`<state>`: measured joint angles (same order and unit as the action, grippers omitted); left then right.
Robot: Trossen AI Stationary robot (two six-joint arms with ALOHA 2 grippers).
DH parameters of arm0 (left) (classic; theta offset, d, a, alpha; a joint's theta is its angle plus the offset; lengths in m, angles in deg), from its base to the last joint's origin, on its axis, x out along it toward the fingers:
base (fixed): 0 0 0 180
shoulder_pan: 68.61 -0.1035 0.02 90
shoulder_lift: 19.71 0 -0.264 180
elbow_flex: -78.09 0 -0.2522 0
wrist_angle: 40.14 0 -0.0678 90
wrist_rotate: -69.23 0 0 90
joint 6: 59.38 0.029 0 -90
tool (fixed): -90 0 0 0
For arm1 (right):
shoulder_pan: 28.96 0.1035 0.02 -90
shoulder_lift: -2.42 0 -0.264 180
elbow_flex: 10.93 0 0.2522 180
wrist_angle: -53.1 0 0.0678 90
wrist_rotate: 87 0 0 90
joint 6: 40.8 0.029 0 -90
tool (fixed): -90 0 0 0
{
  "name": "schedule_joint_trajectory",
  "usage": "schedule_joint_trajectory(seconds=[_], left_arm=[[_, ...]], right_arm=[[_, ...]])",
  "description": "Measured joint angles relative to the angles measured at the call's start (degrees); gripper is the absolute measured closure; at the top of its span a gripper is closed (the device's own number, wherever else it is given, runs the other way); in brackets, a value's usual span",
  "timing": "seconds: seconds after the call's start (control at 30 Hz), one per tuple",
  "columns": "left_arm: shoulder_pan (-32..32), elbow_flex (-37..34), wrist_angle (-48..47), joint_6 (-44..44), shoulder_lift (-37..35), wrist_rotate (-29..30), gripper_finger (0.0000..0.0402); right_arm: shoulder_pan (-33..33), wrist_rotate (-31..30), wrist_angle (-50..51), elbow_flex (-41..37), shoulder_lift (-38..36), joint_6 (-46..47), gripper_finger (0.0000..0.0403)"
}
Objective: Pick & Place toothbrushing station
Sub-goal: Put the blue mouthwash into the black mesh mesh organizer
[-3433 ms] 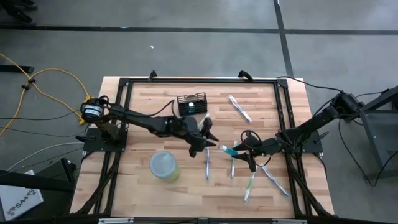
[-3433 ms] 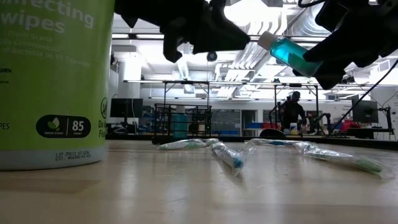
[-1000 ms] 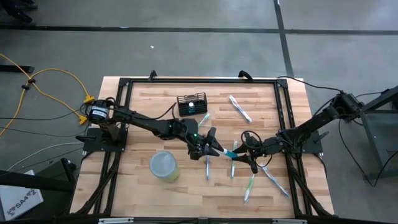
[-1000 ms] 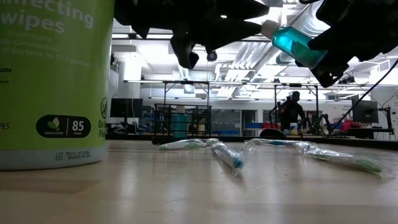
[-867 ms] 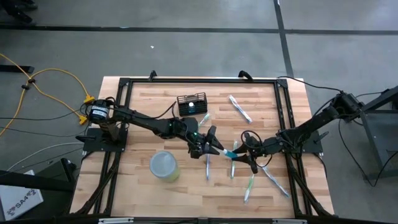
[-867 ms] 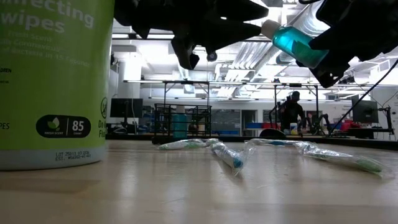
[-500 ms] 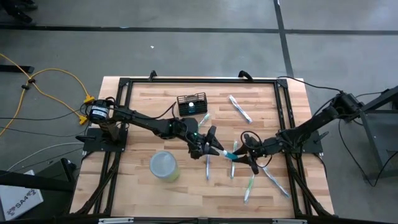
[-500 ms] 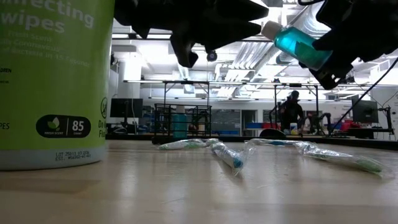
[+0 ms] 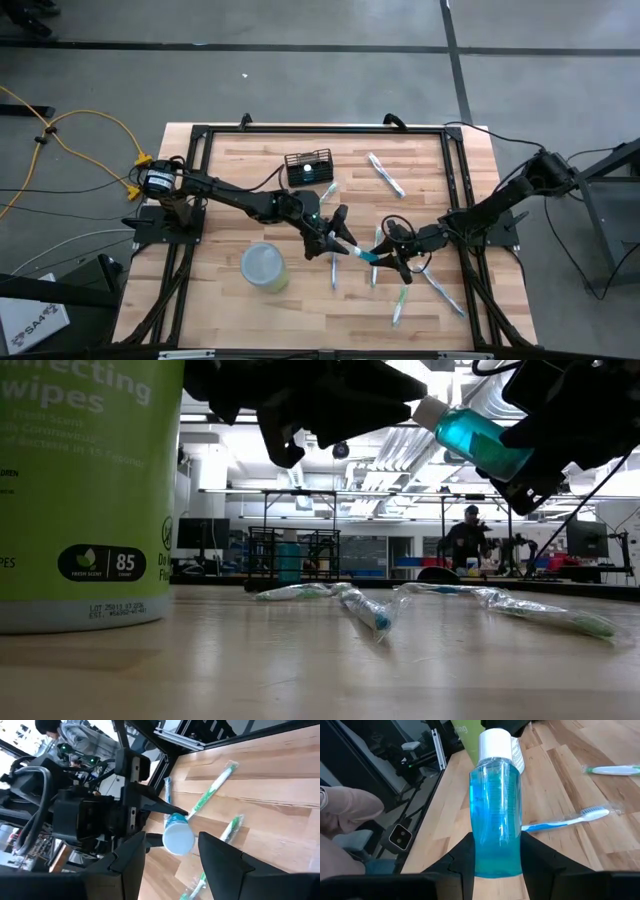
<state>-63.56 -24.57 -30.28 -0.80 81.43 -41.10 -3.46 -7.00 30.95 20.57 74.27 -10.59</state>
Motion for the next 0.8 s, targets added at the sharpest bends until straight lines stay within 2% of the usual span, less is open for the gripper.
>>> schedule_joint_trajectory(seconds=[0.13,0.8], left_arm=[[0.0,0.0,-0.6,-0.2,0.0,-3.2,0.0227],[-0.5,0.0,1.1,-0.8,0.1,-2.4,0.0227]], right_arm=[[0.0,0.0,-1.0,0.0,0.0,-0.3,0.0287],[0.0,-0.1,-2.1,0.0,0.0,-0.7,0.0287]])
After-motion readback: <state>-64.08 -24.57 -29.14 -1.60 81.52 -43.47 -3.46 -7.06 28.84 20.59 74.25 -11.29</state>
